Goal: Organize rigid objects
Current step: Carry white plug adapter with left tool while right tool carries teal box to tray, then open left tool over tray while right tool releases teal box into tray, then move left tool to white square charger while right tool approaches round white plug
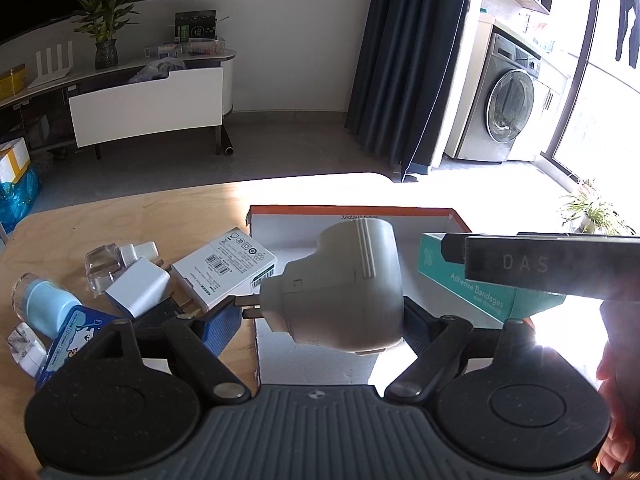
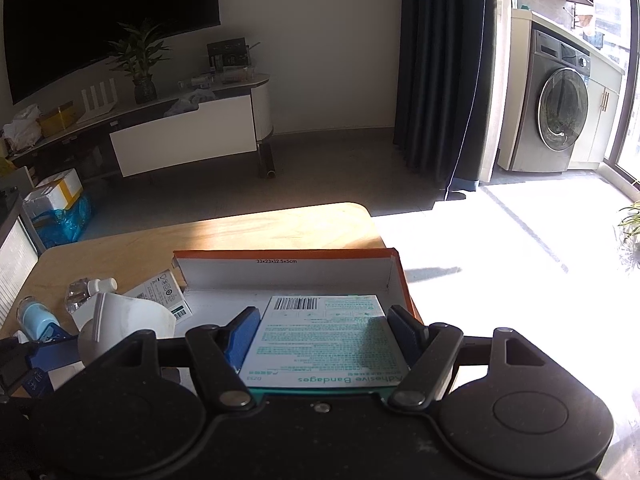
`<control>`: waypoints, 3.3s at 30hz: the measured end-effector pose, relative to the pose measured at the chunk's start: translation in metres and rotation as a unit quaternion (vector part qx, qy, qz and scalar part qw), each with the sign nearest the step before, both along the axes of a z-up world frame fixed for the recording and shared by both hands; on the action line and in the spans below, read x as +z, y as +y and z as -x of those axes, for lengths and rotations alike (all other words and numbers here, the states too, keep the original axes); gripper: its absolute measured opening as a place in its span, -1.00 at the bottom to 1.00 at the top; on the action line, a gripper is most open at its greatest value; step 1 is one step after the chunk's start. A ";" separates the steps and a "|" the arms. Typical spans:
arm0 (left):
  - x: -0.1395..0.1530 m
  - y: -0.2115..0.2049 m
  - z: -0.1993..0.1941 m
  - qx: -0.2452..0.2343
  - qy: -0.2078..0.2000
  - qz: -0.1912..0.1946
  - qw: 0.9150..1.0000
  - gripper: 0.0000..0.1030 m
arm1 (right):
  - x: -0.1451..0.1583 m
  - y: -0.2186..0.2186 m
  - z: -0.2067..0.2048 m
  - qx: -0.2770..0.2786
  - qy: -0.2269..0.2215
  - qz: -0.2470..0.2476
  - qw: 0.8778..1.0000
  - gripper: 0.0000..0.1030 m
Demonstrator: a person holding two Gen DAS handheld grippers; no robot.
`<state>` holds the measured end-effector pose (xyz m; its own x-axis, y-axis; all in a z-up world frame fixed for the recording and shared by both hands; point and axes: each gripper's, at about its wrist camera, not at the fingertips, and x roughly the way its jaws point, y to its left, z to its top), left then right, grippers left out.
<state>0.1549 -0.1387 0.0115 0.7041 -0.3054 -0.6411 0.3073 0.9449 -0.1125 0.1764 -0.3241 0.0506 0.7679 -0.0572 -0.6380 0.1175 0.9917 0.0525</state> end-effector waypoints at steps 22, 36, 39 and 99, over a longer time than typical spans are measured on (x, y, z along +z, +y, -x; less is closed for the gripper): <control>-0.009 -0.023 -0.035 -0.007 0.015 -0.007 1.000 0.64 | 0.013 -0.027 -0.040 -0.019 -0.032 -0.021 0.999 0.74; -0.009 -0.031 -0.039 -0.019 0.032 0.002 0.999 0.73 | 0.017 -0.043 0.002 -0.041 -0.046 -0.030 0.998 0.74; -0.005 -0.023 -0.032 -0.009 0.034 0.003 0.999 0.73 | 0.018 -0.039 0.009 -0.037 -0.049 -0.029 0.998 0.74; 0.021 0.116 0.042 0.141 0.021 -0.007 0.990 0.86 | 0.014 0.105 0.053 0.102 -0.020 -0.031 0.994 0.77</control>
